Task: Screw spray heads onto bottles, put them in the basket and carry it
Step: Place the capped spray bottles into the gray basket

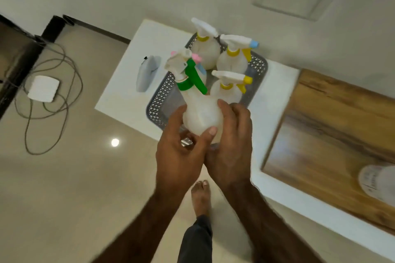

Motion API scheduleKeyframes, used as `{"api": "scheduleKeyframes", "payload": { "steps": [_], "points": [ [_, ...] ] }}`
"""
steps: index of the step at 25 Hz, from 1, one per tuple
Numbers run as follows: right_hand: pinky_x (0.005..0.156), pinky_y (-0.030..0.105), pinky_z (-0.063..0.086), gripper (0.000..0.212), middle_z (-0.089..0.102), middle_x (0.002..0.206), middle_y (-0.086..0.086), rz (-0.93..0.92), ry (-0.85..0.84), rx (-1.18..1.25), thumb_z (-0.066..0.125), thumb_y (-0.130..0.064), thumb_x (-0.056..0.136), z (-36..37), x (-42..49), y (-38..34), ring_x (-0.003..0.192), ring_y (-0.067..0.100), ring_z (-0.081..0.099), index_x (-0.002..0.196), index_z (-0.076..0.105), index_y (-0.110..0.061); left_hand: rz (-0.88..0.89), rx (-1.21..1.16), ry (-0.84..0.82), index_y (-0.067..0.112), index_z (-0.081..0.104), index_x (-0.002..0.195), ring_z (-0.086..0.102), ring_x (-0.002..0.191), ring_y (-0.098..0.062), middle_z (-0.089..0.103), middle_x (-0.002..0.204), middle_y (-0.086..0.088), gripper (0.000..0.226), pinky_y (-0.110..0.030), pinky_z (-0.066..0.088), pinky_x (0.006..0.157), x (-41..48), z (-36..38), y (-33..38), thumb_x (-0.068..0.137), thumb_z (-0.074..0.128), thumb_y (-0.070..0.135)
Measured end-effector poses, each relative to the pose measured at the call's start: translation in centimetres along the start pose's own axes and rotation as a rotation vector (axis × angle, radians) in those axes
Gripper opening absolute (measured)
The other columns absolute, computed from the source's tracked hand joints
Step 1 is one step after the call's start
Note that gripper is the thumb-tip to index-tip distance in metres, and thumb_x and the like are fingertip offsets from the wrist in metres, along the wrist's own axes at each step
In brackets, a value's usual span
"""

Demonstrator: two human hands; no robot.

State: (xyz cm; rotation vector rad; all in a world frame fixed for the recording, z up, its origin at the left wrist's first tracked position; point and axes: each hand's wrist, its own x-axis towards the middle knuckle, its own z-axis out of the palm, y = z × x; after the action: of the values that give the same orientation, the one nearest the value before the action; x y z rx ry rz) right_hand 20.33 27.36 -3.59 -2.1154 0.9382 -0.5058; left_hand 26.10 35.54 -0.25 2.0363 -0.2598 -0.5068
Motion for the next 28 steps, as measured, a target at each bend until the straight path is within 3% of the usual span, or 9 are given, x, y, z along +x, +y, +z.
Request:
{"api": "scheduleKeyframes", "payload": {
  "steps": [4, 7, 12, 15, 19, 22, 26, 27, 28],
  "points": [
    [0.104, 0.044, 0.054, 0.074, 0.046, 0.146, 0.011, -0.077, -0.160, 0.029, 0.081, -0.011, 0.078, 4.9, 1.6, -0.4, 0.135, 0.029, 0.050, 0.144, 0.046, -0.012, -0.030, 0.127, -0.033, 0.042, 0.042, 0.145, 0.067, 0.116, -0.014, 0.061, 0.138, 0.016, 0.085, -0.041, 0.063, 0.093, 5.8, -3.1, -4.6, 0.071, 0.083, 0.054],
    [0.099, 0.050, 0.056, 0.074, 0.046, 0.147, 0.011, -0.082, -0.281, -0.033, 0.074, -0.001, 0.077, 8.3, 3.5, 0.4, 0.133, 0.032, 0.052, 0.145, 0.045, -0.010, -0.006, 0.329, -0.072, 0.037, 0.040, 0.150, 0.058, 0.127, -0.017, 0.058, 0.141, 0.009, 0.097, -0.045, 0.059, 0.100, 9.8, -3.7, -8.1, 0.066, 0.079, 0.062],
    [0.091, 0.044, 0.060, 0.075, 0.048, 0.144, 0.016, -0.129, -0.393, -0.275, 0.078, -0.013, 0.079, 11.9, 5.8, 2.2, 0.120, 0.034, 0.061, 0.146, 0.043, -0.008, -0.056, 0.428, -0.127, 0.024, 0.042, 0.144, 0.053, 0.128, -0.022, 0.056, 0.137, 0.002, 0.093, -0.048, 0.056, 0.101, 13.8, -2.6, -10.5, 0.065, 0.086, 0.044],
    [0.082, 0.041, 0.059, 0.072, 0.049, 0.140, 0.016, -0.100, -0.428, -0.332, 0.079, -0.013, 0.081, 12.3, 6.5, 2.9, 0.111, 0.034, 0.064, 0.143, 0.043, -0.010, -0.052, 0.414, -0.078, 0.017, 0.043, 0.139, 0.053, 0.126, -0.023, 0.055, 0.135, -0.003, 0.088, -0.045, 0.056, 0.100, 13.9, -1.7, -11.0, 0.067, 0.093, 0.030],
    [0.091, 0.042, 0.057, 0.077, 0.044, 0.147, 0.015, -0.055, -0.531, -0.306, 0.075, -0.016, 0.087, 11.8, 6.9, 3.1, 0.119, 0.034, 0.061, 0.151, 0.033, -0.015, -0.035, 0.438, -0.004, 0.012, 0.042, 0.138, 0.051, 0.126, -0.026, 0.051, 0.138, -0.009, 0.083, -0.034, 0.048, 0.096, 12.8, -0.8, -10.6, 0.072, 0.091, 0.021],
    [0.094, 0.043, 0.054, 0.079, 0.043, 0.149, 0.011, -0.050, -0.597, -0.265, 0.071, -0.017, 0.091, 10.3, 6.5, 3.1, 0.125, 0.032, 0.057, 0.156, 0.026, -0.019, -0.058, 0.463, 0.015, 0.009, 0.038, 0.142, 0.051, 0.129, -0.026, 0.046, 0.144, -0.012, 0.084, -0.035, 0.046, 0.100, 12.1, -0.5, -10.4, 0.077, 0.089, 0.021],
    [0.096, 0.042, 0.053, 0.065, 0.050, 0.146, 0.008, -0.022, -0.506, -0.136, 0.067, -0.024, 0.096, 6.4, 4.1, 3.2, 0.126, 0.029, 0.057, 0.152, 0.035, -0.019, 0.004, 0.360, 0.097, 0.015, 0.045, 0.143, 0.049, 0.130, -0.009, 0.050, 0.144, -0.007, 0.091, -0.023, 0.048, 0.108, 8.7, -0.5, -9.8, 0.068, 0.096, 0.023],
    [0.095, 0.042, 0.055, 0.061, 0.053, 0.144, 0.008, -0.016, -0.460, -0.119, 0.067, -0.022, 0.095, 5.2, 3.2, 3.4, 0.125, 0.029, 0.059, 0.150, 0.039, -0.017, 0.021, 0.371, 0.140, 0.009, 0.045, 0.142, 0.047, 0.130, -0.009, 0.048, 0.144, -0.010, 0.088, -0.023, 0.046, 0.111, 6.6, -0.1, -9.1, 0.070, 0.094, 0.016],
    [0.093, 0.042, 0.057, 0.058, 0.056, 0.140, 0.007, -0.017, -0.403, -0.112, 0.067, -0.022, 0.095, 3.9, 2.4, 3.8, 0.122, 0.029, 0.060, 0.147, 0.044, -0.016, 0.056, 0.382, 0.184, 0.005, 0.046, 0.141, 0.047, 0.130, -0.014, 0.048, 0.141, -0.013, 0.081, -0.031, 0.047, 0.112, 4.2, 0.6, -8.3, 0.074, 0.091, 0.011]
  ]
}}
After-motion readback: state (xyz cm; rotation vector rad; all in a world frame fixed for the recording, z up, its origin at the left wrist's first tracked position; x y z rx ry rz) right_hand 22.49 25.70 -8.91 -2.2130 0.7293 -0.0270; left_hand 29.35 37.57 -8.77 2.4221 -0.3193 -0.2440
